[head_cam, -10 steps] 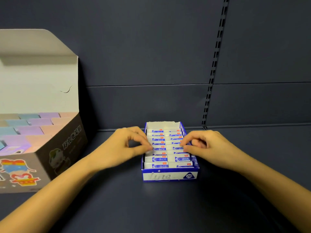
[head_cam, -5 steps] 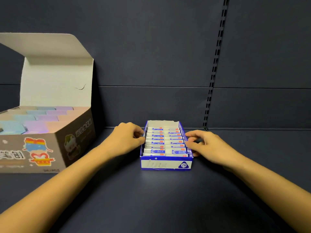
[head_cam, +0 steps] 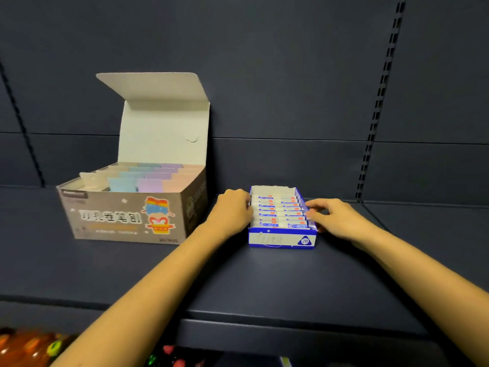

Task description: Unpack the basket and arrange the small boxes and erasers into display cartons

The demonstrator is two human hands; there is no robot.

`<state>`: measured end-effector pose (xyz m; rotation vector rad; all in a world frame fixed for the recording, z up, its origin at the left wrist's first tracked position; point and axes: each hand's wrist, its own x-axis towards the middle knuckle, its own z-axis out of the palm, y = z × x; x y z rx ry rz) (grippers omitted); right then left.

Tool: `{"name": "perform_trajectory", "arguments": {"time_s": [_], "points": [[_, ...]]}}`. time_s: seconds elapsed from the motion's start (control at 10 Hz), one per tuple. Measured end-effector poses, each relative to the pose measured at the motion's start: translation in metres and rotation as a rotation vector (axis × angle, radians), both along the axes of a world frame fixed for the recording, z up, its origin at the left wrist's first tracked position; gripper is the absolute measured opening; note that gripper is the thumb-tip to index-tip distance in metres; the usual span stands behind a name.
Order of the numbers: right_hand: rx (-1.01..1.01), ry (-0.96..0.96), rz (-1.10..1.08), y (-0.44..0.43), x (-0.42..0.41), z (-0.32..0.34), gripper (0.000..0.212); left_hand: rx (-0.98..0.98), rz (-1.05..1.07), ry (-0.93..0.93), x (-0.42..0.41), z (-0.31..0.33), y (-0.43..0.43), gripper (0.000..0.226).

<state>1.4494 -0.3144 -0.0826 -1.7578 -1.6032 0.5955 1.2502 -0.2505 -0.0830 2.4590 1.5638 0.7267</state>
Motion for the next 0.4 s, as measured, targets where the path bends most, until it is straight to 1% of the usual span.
{"name": "perform_trajectory", "arguments": {"time_s": [0.1, 0.2, 0.3, 0.4], "points": [[0.002, -0.065, -0.048, -0.005, -0.021, 0.001, 0.035, 0.057, -0.017, 0.045, -0.018, 0.004, -0.01, 0.02], [0.028, -0.158, -0.124, -0.013, -0.044, 0.005, 0.036, 0.108, -0.117, 0.019, -0.049, 0.018, -0.033, 0.023], [0.195, -0.082, -0.195, -0.027, -0.07, 0.012, 0.037, 0.25, -0.212, -0.05, -0.095, 0.032, -0.054, 0.023], [0.379, 0.055, -0.066, -0.057, -0.097, 0.024, 0.031, 0.285, -0.222, -0.202, -0.145, 0.045, -0.064, 0.023]]}}
